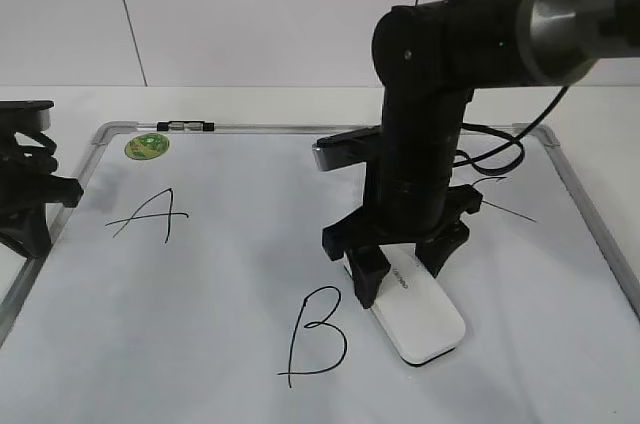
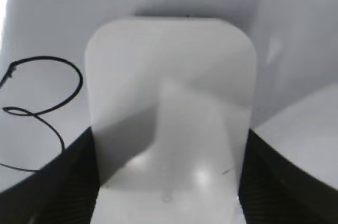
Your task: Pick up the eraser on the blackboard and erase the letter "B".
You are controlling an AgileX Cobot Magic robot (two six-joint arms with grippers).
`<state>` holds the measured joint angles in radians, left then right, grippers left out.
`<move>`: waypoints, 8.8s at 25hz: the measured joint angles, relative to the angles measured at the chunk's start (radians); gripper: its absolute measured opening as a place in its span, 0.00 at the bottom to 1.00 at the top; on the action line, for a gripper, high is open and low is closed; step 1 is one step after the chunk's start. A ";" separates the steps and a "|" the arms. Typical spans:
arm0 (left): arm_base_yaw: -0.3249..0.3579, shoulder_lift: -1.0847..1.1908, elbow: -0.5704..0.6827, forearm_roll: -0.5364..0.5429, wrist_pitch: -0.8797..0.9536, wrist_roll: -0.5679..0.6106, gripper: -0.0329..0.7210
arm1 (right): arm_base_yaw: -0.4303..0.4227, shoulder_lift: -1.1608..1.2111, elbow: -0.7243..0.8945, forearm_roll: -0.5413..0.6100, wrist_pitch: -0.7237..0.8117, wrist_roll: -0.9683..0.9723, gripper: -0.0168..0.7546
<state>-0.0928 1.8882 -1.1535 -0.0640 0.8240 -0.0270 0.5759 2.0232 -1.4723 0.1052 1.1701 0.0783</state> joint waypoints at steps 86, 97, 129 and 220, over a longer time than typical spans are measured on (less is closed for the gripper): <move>0.000 0.002 -0.002 0.001 0.029 0.000 0.10 | 0.158 0.084 -0.130 -0.071 0.035 0.135 0.71; 0.000 0.002 -0.004 0.001 0.031 0.000 0.10 | 0.037 0.078 -0.130 -0.071 0.041 0.138 0.71; 0.000 0.002 -0.004 0.007 0.033 0.000 0.10 | -0.300 -0.226 0.158 -0.100 0.046 0.083 0.71; 0.000 -0.039 -0.004 0.017 0.068 0.005 0.43 | -0.548 -0.416 0.028 0.057 0.053 -0.078 0.75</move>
<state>-0.0928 1.8491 -1.1575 -0.0470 0.8918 -0.0224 0.0276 1.6076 -1.4440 0.1621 1.2234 0.0000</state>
